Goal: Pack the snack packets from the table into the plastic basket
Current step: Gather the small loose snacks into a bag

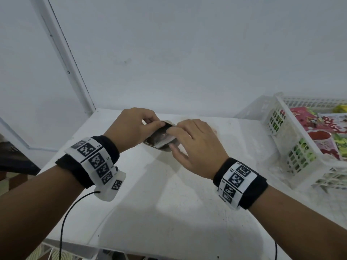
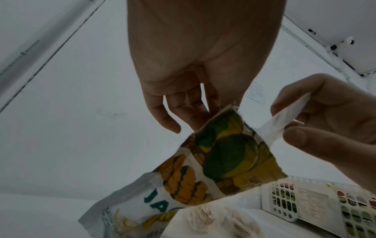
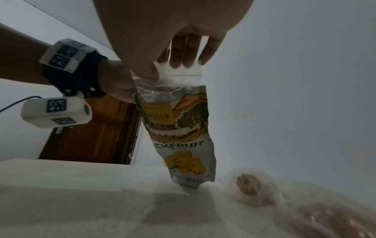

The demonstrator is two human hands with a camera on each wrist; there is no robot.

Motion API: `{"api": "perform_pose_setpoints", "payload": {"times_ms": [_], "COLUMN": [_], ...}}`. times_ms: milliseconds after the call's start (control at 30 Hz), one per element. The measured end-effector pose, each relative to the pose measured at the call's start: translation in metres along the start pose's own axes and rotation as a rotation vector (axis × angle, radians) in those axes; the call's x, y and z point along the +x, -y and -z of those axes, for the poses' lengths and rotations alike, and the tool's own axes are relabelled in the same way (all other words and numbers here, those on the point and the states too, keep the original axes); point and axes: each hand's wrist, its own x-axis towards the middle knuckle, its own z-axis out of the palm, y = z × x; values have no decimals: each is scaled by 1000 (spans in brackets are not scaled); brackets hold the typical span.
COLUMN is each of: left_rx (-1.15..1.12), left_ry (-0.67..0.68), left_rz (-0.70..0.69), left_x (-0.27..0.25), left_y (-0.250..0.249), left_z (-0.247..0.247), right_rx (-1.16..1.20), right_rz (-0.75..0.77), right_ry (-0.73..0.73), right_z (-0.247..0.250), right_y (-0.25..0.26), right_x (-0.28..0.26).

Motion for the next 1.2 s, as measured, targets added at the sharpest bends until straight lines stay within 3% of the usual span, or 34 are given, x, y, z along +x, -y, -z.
{"api": "perform_pose_setpoints", "payload": {"times_ms": [167,333,533,733,833,1033,1133,1200], "left_rx": [-46,-62,-109,-127,-117,-47,-34,-34], "left_ry": [46,66,28,56,29,-38,-65,-65], "left_rz": [-19,-56,-52,-91,-72,-51,-38,-23], "left_x": [1,4,12,14,18,25,28,30], "left_y": [2,1,8,7,11,18,20,21], "left_z": [1,3,9,8,7,4,-2,-6], "right_rx": [-91,-113,-98,-149,-102,-117,-162,-221], "right_rz": [9,-74,-97,-193,-218,-230,-378,-468], "right_ry": [-17,213,190,400,358,61,134,297], "right_z": [-10,-19,-17,-26,-25,-13,-15,-19], "right_y": [-3,-1,-1,-3,-4,-29,-58,-75], "right_x": [3,10,21,21,22,19,2,-14]}}
